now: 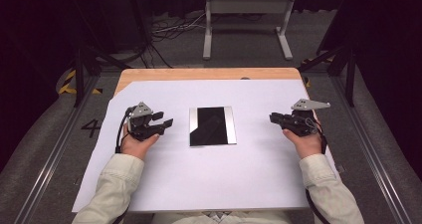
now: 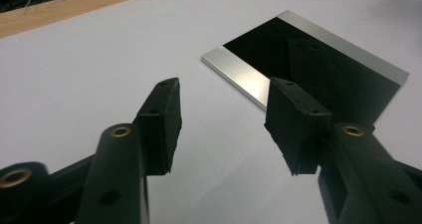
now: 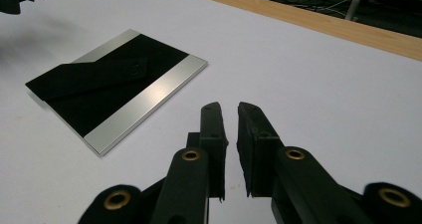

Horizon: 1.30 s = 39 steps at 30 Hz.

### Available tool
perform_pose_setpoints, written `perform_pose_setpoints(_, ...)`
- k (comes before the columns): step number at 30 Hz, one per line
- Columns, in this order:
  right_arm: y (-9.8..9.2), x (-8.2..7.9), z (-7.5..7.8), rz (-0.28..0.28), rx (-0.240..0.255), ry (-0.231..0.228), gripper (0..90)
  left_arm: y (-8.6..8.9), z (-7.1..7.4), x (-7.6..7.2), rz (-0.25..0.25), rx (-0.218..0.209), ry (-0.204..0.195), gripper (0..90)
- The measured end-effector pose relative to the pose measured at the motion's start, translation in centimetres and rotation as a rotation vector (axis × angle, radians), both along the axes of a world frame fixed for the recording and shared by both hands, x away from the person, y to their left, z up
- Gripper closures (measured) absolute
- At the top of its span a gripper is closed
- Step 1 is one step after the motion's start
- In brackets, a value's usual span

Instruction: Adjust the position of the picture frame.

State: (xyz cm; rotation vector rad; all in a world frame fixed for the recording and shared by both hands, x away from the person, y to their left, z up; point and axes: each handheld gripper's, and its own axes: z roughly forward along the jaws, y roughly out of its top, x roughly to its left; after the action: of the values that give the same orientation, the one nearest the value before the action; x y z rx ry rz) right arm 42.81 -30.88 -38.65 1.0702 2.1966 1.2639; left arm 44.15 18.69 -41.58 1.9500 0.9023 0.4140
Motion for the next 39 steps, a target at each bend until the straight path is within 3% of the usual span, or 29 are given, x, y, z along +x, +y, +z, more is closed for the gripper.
perform_pose_setpoints(3,-0.2,0.0,0.0,-0.005,0.006,0.003,80.8,-0.5,0.2,0.0,-0.016,-0.006,0.028,57.4)
perform_pose_setpoints(12,-1.2,-0.4,0.2,-0.032,0.022,0.011,80.7,-2.4,0.5,0.2,-0.071,0.036,0.066,78.9)
perform_pose_setpoints(16,-1.8,-0.7,0.3,-0.047,0.027,0.013,80.7,-3.0,0.6,0.4,-0.095,0.014,0.1,89.4)
perform_pose_setpoints(19,-2.2,-0.9,0.4,-0.057,0.03,0.011,80.7,-3.5,0.6,0.6,-0.099,0.032,0.111,90.0)
perform_pose_setpoints(25,-2.9,-1.3,0.3,-0.076,0.033,0.022,80.4,-4.6,-0.2,1.4,-0.101,0.05,0.183,90.0)
perform_pose_setpoints(28,-3.1,-1.5,0.3,-0.082,0.03,0.021,80.3,-5.1,-0.5,1.6,-0.109,0.099,0.201,90.0)
perform_pose_setpoints(34,-3.5,-1.7,0.3,-0.091,0.029,0.026,80.1,-5.7,-1.4,2.1,-0.13,0.12,0.282,90.0)
perform_pose_setpoints(39,-3.4,-1.6,0.2,-0.088,0.025,0.029,79.7,-6.1,-1.8,2.1,-0.154,0.138,0.317,90.0)
